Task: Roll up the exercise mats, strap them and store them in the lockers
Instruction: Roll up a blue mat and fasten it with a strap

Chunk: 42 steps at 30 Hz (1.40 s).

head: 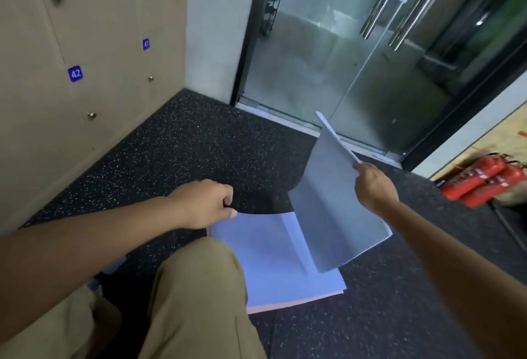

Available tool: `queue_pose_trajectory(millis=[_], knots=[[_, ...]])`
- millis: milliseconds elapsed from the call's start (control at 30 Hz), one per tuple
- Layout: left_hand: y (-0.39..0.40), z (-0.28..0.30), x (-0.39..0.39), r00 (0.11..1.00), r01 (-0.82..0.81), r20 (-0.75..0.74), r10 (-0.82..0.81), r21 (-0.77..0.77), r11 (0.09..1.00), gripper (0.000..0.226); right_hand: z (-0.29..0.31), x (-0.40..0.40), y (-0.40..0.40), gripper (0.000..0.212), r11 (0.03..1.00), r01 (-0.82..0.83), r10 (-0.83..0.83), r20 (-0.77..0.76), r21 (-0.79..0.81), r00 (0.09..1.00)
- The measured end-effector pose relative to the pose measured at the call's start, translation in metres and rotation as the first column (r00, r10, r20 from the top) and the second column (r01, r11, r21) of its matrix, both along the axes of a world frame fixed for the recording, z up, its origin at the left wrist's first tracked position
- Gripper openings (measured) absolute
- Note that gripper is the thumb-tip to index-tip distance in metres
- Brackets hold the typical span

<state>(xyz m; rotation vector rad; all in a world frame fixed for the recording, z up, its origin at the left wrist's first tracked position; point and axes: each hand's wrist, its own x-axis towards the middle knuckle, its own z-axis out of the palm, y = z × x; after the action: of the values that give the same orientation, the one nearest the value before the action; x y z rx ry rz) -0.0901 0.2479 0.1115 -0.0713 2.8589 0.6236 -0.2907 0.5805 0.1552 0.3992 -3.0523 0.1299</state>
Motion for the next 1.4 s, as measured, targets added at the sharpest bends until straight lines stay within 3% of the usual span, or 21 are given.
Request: queue_pose_trajectory(millis=[133, 233, 333, 400, 500, 633, 767, 867, 933, 967, 1033, 1133, 1233, 1400], knots=[[0.024, 0.032, 0.011, 0.997, -0.003, -0.079, 0.008, 0.063, 0.998, 0.026, 0.041, 0.019, -0.008, 0.047, 0.967, 0.075, -0.074, 0.016, -0.244, 0.997], [0.037, 0.054, 0.021, 0.99, -0.002, -0.141, 0.02, 0.129, 0.992, 0.028, 0.055, 0.037, -0.022, 0.046, 0.872, 0.126, -0.099, 0.083, -0.473, 0.992], [0.048, 0.076, 0.03, 0.977, 0.0, -0.21, 0.043, 0.203, 0.979, 0.032, 0.066, 0.053, -0.041, 0.036, 0.692, 0.198, -0.081, 0.199, -0.694, 0.977], [0.052, 0.096, 0.034, 0.964, -0.007, -0.256, 0.071, 0.245, 0.97, 0.038, 0.078, 0.063, -0.058, 0.03, 0.512, 0.261, -0.032, 0.286, -0.819, 0.958], [0.052, 0.133, 0.031, 0.918, -0.041, -0.364, 0.154, 0.3, 0.953, 0.047, 0.107, 0.09, -0.085, 0.024, 0.279, 0.327, 0.048, 0.353, -0.903, 0.934], [0.044, 0.182, 0.032, 0.867, -0.054, -0.463, 0.183, 0.277, 0.959, 0.052, 0.139, 0.145, -0.123, 0.041, 0.144, 0.242, 0.113, 0.259, -0.96, 0.959], [0.024, 0.209, 0.058, 0.876, 0.026, -0.482, -0.001, 0.046, 0.999, 0.046, 0.136, 0.193, -0.148, 0.057, 0.237, 0.179, 0.218, 0.231, -0.955, 0.948], [0.006, 0.209, 0.086, 0.814, 0.034, -0.572, -0.106, -0.134, 0.99, 0.022, 0.126, 0.228, -0.156, 0.049, 0.148, 0.18, 0.301, 0.218, -0.972, 0.929], [-0.007, 0.199, 0.107, 0.781, 0.024, -0.604, -0.158, -0.223, 0.974, 0.019, 0.115, 0.245, -0.156, 0.041, 0.13, 0.183, 0.358, 0.218, -0.975, 0.908], [-0.014, 0.192, 0.118, 0.775, 0.031, -0.61, -0.166, -0.225, 0.974, 0.021, 0.107, 0.252, -0.155, 0.036, 0.168, 0.173, 0.379, 0.226, -0.97, 0.897], [-0.027, 0.175, 0.14, 0.775, 0.056, -0.612, -0.158, -0.183, 0.982, 0.025, 0.086, 0.262, -0.149, 0.03, 0.347, 0.058, 0.379, 0.197, -0.936, 0.904], [-0.042, 0.149, 0.169, 0.783, 0.06, -0.607, -0.134, -0.141, 0.988, 0.029, 0.053, 0.27, -0.131, 0.025, 0.583, -0.325, 0.421, -0.065, -0.745, 0.905], [-0.052, 0.13, 0.19, 0.772, 0.031, -0.631, -0.076, -0.082, 0.996, 0.03, 0.031, 0.263, -0.116, 0.025, 0.669, -0.567, 0.531, -0.225, -0.481, 0.817], [-0.057, 0.118, 0.206, 0.806, -0.003, -0.589, 0.057, 0.091, 0.996, 0.027, 0.026, 0.246, -0.113, 0.021, 0.687, -0.651, 0.625, -0.195, -0.323, 0.756]])
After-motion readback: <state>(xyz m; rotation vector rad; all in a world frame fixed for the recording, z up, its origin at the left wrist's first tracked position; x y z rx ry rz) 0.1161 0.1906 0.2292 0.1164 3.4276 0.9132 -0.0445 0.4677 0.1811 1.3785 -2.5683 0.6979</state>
